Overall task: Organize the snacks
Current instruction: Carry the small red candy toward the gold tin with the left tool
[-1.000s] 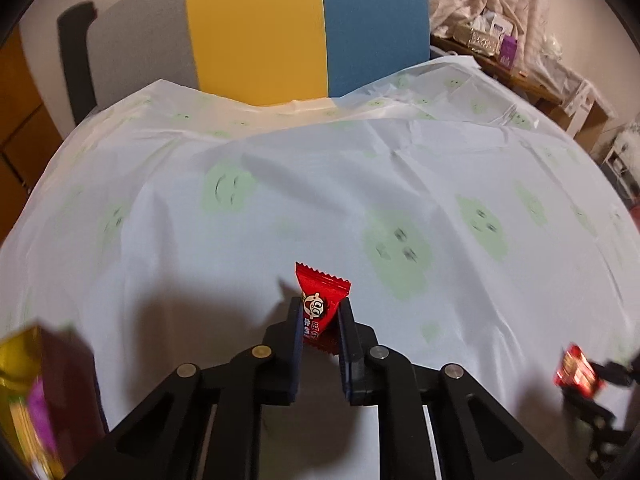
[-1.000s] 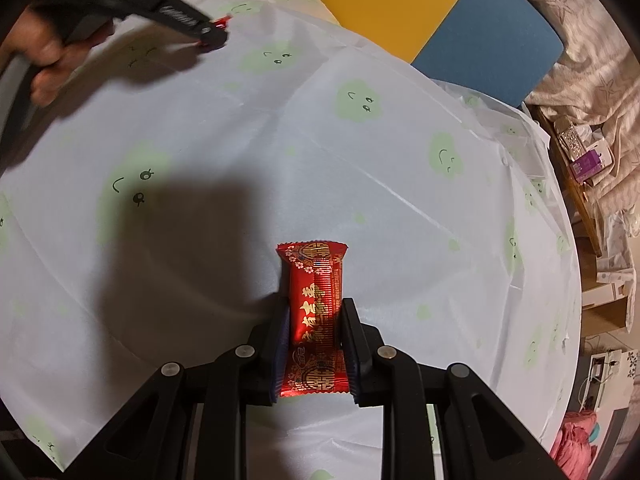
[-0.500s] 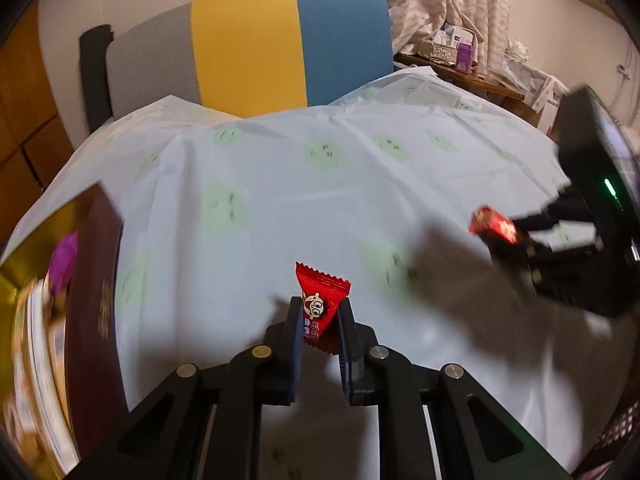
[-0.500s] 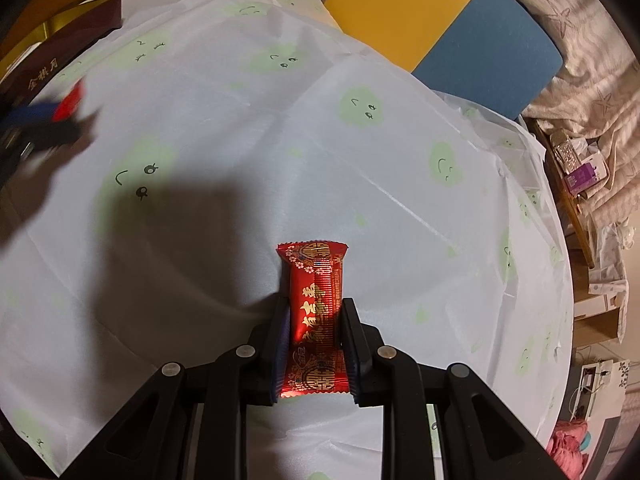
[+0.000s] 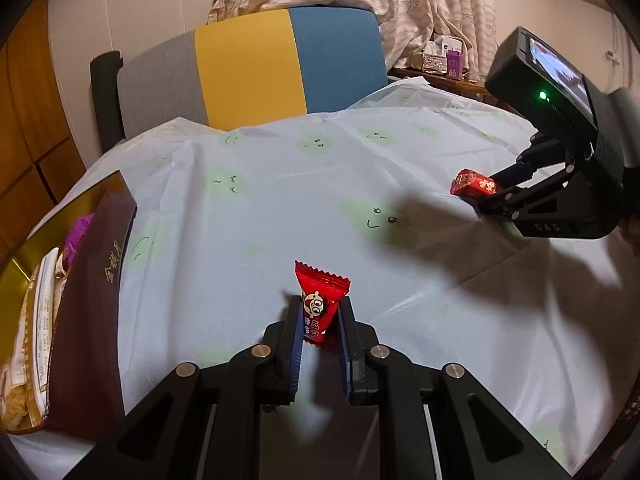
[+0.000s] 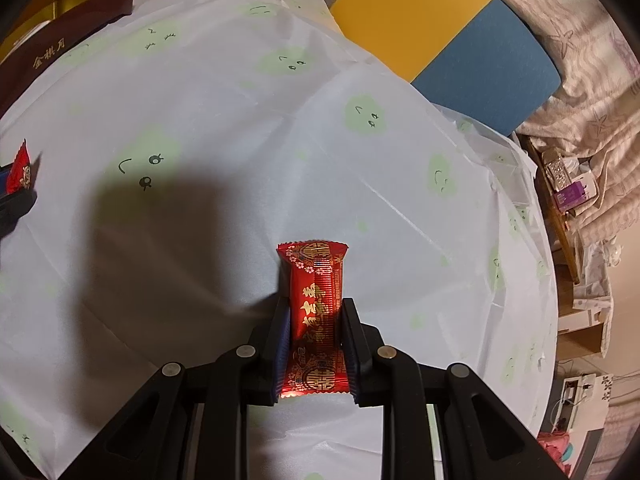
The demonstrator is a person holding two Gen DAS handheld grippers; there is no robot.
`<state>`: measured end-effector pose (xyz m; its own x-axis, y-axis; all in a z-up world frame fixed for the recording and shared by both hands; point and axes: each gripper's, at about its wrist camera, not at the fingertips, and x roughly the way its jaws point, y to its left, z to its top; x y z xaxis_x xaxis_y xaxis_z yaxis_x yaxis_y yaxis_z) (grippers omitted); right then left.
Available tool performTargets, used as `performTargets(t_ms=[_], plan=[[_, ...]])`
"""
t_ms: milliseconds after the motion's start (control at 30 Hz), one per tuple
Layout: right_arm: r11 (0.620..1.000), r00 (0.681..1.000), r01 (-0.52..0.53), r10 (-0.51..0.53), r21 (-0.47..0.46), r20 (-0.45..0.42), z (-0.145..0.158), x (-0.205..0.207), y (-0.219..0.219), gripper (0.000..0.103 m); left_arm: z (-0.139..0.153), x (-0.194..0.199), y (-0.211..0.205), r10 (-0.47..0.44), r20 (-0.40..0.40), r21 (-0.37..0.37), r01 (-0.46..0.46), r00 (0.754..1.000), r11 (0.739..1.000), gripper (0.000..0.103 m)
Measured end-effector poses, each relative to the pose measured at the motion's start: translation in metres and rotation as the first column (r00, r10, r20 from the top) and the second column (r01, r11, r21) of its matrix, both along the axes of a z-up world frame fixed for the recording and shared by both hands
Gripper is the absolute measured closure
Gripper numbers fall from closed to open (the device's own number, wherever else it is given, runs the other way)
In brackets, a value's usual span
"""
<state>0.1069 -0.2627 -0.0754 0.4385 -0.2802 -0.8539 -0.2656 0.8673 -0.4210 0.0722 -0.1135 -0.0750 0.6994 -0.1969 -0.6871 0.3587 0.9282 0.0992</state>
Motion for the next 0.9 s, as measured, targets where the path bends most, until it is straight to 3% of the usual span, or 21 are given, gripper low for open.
performTargets(t_ms=[633,900], plan=[[0.999,0.999,-0.035,0.035,-0.033,0.001,0.0021,-0.0035,0.0077,0.080,-0.0017,-0.0058,-0.0058,0.001,0.036,0.045,-0.002,0.999,0.999,0.087],[0.997,1.000,-0.028,0.028,0.073,-0.006,0.0094,-0.0041,0.0060,0.080,0.0011,-0.0032,-0.0018,0.004,0.011,0.014,-0.004,1.000,1.000,0.087]])
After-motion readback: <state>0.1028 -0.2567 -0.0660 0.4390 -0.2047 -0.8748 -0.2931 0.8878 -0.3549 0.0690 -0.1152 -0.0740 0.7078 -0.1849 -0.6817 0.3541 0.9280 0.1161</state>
